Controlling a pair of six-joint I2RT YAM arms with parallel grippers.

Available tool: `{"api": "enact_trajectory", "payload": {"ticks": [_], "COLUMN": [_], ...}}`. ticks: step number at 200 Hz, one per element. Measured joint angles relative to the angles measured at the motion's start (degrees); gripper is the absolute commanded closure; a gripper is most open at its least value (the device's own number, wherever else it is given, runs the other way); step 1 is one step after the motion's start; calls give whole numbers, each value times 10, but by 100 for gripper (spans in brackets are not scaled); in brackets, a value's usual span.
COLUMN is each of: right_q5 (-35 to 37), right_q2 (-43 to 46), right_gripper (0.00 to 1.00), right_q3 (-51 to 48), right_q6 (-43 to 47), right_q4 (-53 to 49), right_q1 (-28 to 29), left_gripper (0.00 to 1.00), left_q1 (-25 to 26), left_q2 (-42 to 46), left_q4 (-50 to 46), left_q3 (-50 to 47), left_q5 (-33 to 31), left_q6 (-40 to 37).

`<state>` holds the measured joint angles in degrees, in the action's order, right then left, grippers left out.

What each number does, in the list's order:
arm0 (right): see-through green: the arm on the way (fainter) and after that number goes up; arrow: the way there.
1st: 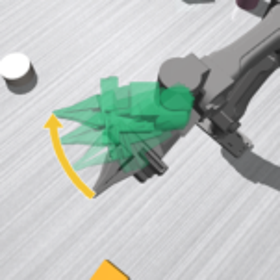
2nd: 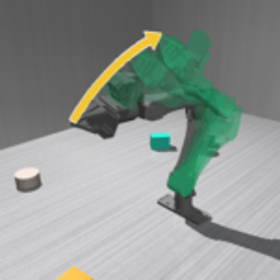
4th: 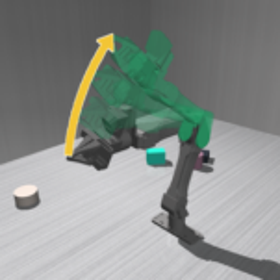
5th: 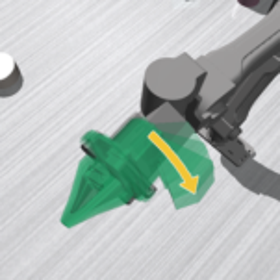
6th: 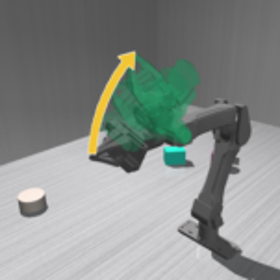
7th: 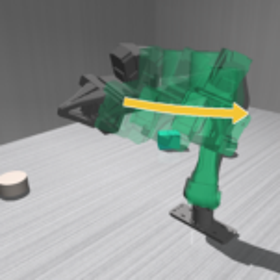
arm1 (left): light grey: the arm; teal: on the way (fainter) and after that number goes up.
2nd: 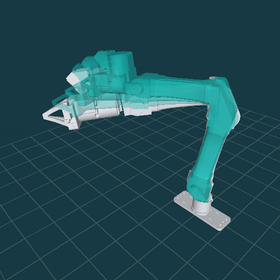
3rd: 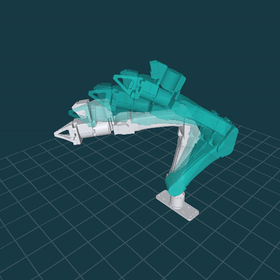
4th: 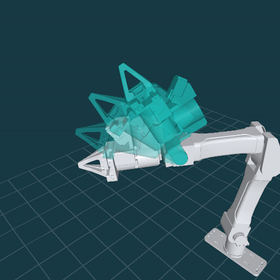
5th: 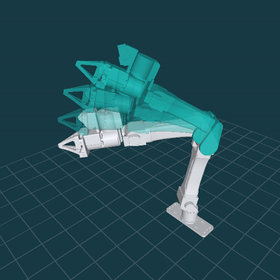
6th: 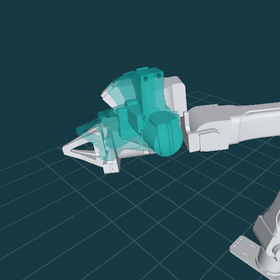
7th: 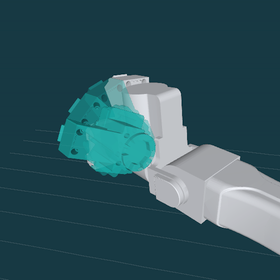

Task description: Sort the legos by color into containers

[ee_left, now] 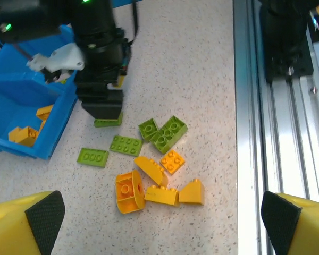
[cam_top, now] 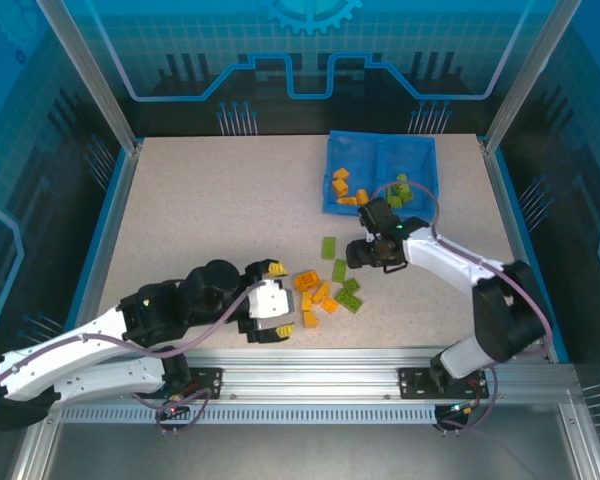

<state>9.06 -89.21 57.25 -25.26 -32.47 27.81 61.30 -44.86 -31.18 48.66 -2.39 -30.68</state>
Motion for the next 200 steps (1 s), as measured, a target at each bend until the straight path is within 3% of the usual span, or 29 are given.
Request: {"api": "enact_trajectory", "payload": {"ticks": [55,90,109,126,166,200], "right_q5": [25,26,25,25,30,56], "right_q2": [-122,-156,-159,-158,-143,-23], "right_gripper": [45,53,62,69,71,71], "right_q3": [54,60,62,62,57,39], "right_q6": [9,8,7,4,-2,-2], "right_q4": [34,41,47,49,47,36], "right_q1": [-5,-9,-9,-9,-9,-11], "left_gripper": [1,1,1,1,1,1], "left_q1": [0,0,0,0,0,-8], "left_q2": [15,15,16,23,57,68], "left_q4": [22,12,-3,-4,19,36], "left_q3": [-42,-40,-35,-34,-59,-68], "left_q5": [3,4,4,3,3,3], "left_q6": [-46,-55,-63,-71,-85,-83]}}
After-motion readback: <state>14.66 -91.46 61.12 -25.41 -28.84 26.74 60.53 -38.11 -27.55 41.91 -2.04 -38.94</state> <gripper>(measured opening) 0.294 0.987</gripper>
